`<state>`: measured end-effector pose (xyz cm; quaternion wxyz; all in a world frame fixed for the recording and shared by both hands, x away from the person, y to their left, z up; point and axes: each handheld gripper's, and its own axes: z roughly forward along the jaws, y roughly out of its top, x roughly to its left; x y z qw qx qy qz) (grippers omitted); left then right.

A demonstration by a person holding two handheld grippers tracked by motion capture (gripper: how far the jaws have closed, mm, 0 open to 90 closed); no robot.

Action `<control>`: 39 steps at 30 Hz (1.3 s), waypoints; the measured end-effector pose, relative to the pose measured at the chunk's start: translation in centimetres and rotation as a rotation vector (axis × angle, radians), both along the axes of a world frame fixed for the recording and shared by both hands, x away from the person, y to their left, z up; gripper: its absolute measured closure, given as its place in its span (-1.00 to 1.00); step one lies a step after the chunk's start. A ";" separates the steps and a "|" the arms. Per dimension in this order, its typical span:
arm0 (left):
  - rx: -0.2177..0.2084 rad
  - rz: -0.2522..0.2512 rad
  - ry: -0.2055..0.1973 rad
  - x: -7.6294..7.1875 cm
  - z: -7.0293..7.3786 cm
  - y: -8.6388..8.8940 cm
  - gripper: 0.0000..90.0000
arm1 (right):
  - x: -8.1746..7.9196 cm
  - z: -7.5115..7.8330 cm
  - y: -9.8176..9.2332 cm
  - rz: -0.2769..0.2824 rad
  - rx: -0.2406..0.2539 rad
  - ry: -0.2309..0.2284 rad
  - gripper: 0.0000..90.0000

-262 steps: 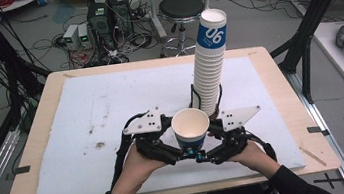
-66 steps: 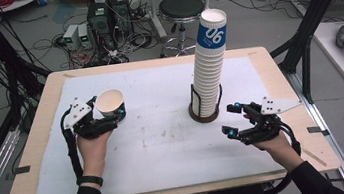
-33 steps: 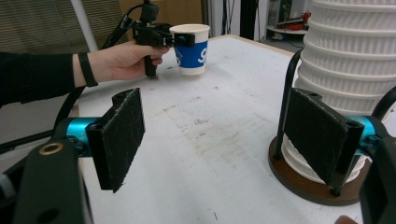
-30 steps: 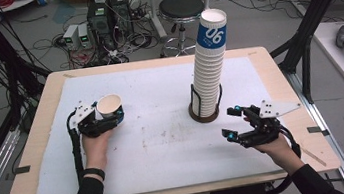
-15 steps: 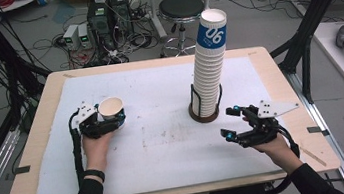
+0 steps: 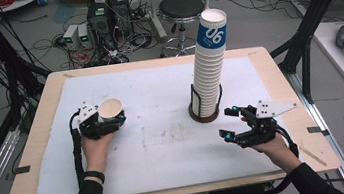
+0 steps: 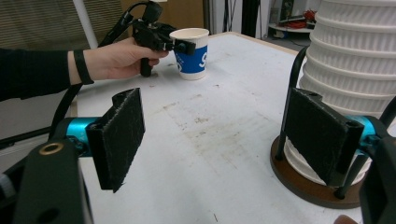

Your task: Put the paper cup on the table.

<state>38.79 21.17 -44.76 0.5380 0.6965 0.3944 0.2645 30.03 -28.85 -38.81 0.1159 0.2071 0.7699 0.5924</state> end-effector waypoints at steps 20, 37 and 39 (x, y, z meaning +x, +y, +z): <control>0.037 0.075 0.068 -2.5 0.9 0.1 -0.80 | 0.2 0.0 0.3 0.018 0.006 0.000 -0.53; 0.011 0.044 -0.021 -6.8 5.6 0.6 -0.79 | 0.7 0.1 -0.1 0.007 0.023 0.001 -0.53; 0.007 0.018 -0.052 -7.2 6.4 0.2 -0.79 | 0.7 0.1 -0.1 0.007 0.023 0.002 -0.53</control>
